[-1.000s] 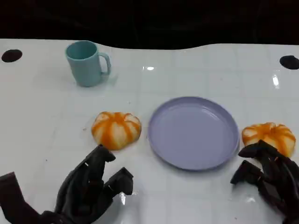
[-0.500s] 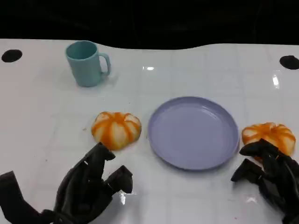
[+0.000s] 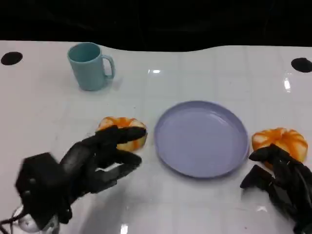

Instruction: Grasp the bread from the table and place it into the plate.

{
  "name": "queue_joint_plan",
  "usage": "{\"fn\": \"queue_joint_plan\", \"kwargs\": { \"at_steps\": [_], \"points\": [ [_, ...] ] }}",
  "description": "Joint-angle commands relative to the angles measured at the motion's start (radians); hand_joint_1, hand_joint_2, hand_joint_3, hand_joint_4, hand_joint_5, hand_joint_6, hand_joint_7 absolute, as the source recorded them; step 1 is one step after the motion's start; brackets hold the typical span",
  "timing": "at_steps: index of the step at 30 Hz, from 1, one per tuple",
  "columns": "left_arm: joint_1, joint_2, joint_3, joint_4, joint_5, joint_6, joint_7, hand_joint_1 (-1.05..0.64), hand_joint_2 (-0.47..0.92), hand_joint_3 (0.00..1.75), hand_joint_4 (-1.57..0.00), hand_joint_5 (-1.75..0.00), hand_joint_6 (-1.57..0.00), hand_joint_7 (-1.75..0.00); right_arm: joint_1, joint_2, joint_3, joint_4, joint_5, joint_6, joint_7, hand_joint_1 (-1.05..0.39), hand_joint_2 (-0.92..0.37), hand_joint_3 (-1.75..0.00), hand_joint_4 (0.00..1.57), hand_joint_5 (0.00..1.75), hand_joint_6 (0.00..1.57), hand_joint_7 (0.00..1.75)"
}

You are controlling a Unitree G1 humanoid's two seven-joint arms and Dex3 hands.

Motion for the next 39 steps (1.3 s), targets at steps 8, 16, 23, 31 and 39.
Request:
{"fn": "queue_joint_plan", "kwargs": {
  "at_steps": [8, 16, 23, 31, 39],
  "points": [
    [-0.103, 0.169, -0.112, -0.065, 0.455, -0.036, 0.210, -0.46, 0.84, 0.00, -0.14, -0.52, -0.44, 0.00, -0.008, -0.009, -0.010, 0.032, 0.007, 0.005, 0.002, -0.55, -0.92, -0.18, 0.67, 1.55, 0.65, 1.20],
    [-0.181, 0.221, -0.209, -0.010, 0.690, 0.011, 0.265, -0.46, 0.85, 0.00, -0.06, -0.38, -0.34, 0.00, -0.005, -0.010, -0.010, 0.022, 0.009, 0.023, 0.006, -0.54, -0.92, -0.18, 0.66, 1.56, 0.63, 1.20],
    [-0.291, 0.233, -0.315, 0.079, 0.839, 0.111, 0.196, -0.48, 0.84, 0.00, 0.00, -0.13, -0.15, -0.01, -0.004, -0.009, -0.012, 0.032, 0.008, 0.002, 0.014, -0.54, -0.92, -0.18, 0.67, 1.55, 0.64, 1.20],
    [-0.420, 0.189, -0.379, 0.262, 0.853, 0.184, 0.198, -0.46, 0.82, 0.00, -0.03, -0.08, -0.16, -0.02, 0.002, -0.011, -0.009, 0.025, 0.004, -0.005, 0.020, -0.54, -0.92, -0.20, 0.64, 1.56, 0.62, 1.19],
    [-0.553, 0.133, -0.443, 0.567, 0.852, 0.156, 0.324, -0.49, 0.84, 0.01, -0.08, -0.10, -0.19, -0.02, 0.007, -0.012, -0.008, 0.021, -0.005, -0.013, 0.012, -0.55, -0.92, -0.19, 0.64, 1.57, 0.63, 1.19]
  ]
}}
